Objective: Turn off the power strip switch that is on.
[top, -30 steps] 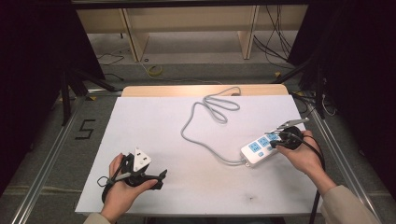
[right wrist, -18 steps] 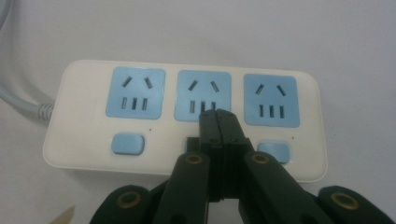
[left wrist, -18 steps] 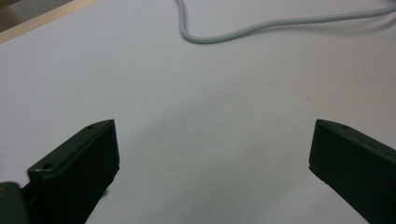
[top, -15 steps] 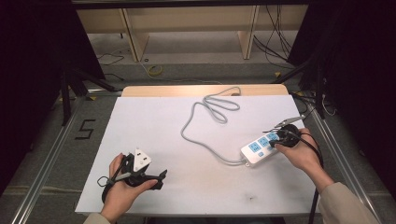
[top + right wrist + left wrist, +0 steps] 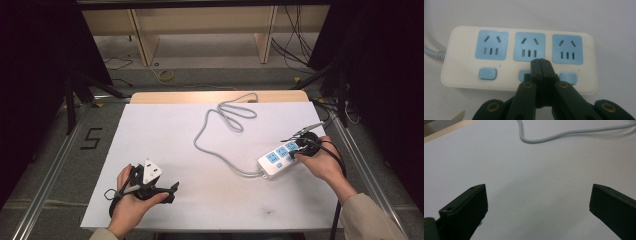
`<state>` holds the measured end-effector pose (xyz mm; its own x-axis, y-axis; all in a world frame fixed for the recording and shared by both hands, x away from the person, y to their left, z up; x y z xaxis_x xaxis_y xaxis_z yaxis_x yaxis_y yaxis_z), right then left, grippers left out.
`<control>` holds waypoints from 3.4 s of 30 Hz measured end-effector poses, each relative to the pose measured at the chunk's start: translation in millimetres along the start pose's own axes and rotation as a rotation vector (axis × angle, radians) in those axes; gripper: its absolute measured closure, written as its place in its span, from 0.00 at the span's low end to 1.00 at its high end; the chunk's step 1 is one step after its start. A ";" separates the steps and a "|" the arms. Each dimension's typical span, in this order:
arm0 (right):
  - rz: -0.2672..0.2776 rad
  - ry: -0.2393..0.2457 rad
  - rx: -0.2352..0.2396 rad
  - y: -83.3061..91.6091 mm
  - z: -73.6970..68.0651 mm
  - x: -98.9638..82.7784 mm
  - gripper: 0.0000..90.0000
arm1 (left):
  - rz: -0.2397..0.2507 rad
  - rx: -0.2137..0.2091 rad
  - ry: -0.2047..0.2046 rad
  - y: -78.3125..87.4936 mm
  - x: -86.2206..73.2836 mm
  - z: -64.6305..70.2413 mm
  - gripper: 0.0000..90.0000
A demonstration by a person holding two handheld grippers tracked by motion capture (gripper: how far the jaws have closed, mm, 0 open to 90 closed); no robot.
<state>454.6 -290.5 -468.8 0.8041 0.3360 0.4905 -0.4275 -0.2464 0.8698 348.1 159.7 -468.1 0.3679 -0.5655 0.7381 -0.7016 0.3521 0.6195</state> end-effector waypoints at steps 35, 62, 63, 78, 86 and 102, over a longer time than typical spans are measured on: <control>-0.059 0.031 0.013 -3.3 -8.9 5.0 1.00 | 0.002 0.000 0.002 -0.5 0.1 0.2 0.01; -0.089 0.023 0.007 -4.5 -9.3 7.5 1.00 | 0.001 -0.004 -0.001 -1.2 0.3 1.3 0.02; -0.091 0.020 0.006 -4.4 -9.5 7.5 1.00 | 0.001 -0.003 0.000 -1.2 0.3 1.4 0.02; -0.102 0.033 0.001 -4.4 -10.0 7.8 1.00 | 0.001 -0.004 -0.002 -1.3 0.5 1.8 0.02; -0.107 0.035 -0.007 -4.8 -10.8 8.4 1.00 | 0.000 -0.004 -0.003 -1.4 0.5 1.8 0.02; -0.113 0.031 -0.013 -5.2 -11.5 8.6 1.00 | -0.002 -0.005 -0.004 -1.4 0.6 2.2 0.02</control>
<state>459.0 -275.9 -468.5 0.8341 0.3892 0.3908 -0.3407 -0.1936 0.9200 348.0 157.2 -469.1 0.3670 -0.5691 0.7358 -0.6979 0.3545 0.6223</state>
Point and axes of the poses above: each handheld gripper's, and its own axes: y roughly backward along the jaws, x roughly out of its top, z roughly to its right, the point moved 4 cm from there along -y, roughly forward along the jaws, and after that the axes turned 10 degrees about -y, right-handed, at the moved point
